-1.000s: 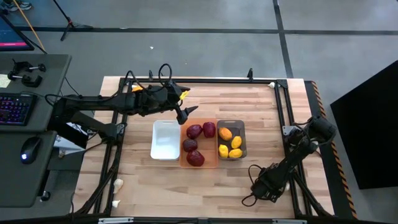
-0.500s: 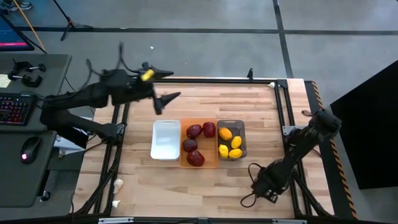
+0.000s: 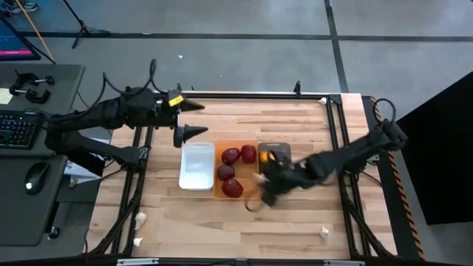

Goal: Sort produce into baskets
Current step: Put the white garlic into the white bin

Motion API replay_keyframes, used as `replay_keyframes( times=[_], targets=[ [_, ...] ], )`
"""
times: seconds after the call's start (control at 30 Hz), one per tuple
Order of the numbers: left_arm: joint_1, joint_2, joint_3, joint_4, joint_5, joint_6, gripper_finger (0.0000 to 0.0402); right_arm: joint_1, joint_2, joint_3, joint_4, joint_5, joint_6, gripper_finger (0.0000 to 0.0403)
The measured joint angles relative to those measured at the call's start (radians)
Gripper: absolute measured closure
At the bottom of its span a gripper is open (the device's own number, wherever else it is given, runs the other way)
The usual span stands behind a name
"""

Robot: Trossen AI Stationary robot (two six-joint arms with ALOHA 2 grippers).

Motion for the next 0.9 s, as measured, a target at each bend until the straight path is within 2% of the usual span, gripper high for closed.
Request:
replay_keyframes(
  times=[0.07,0.23,0.33,0.4,0.57,0.77,0.9],
  targets=[
    [-0.016,0.001,-0.026,0.035,0.014,-0.022,0.0012,-0.074,0.049,0.000,0.176,-0.006,-0.085,0.0284],
    [-0.078,-0.012,-0.072,0.105,0.049,-0.014,0.0012,-0.204,0.219,0.000,0.658,-0.126,-0.237,0.0284],
    [-0.094,-0.036,-0.071,0.125,0.026,-0.008,0.0012,-0.241,0.324,-0.001,0.937,-0.138,-0.217,0.0283],
    [-0.095,-0.056,-0.071,0.137,0.021,-0.013,0.0012,-0.253,0.378,-0.001,1.050,-0.138,-0.171,0.0278],
    [-0.095,-0.124,-0.071,0.131,0.022,-0.015,0.0012,-0.260,0.445,-0.001,1.082,-0.126,-0.062,0.0235],
    [-0.095,-0.165,-0.070,0.130,0.022,0.010,0.0012,-0.260,0.448,-0.001,1.085,-0.131,-0.052,0.0161],
    [-0.095,-0.168,-0.070,0.130,0.022,0.011,0.0012,-0.267,0.448,0.063,0.984,-0.153,-0.051,0.0128]
  ],
)
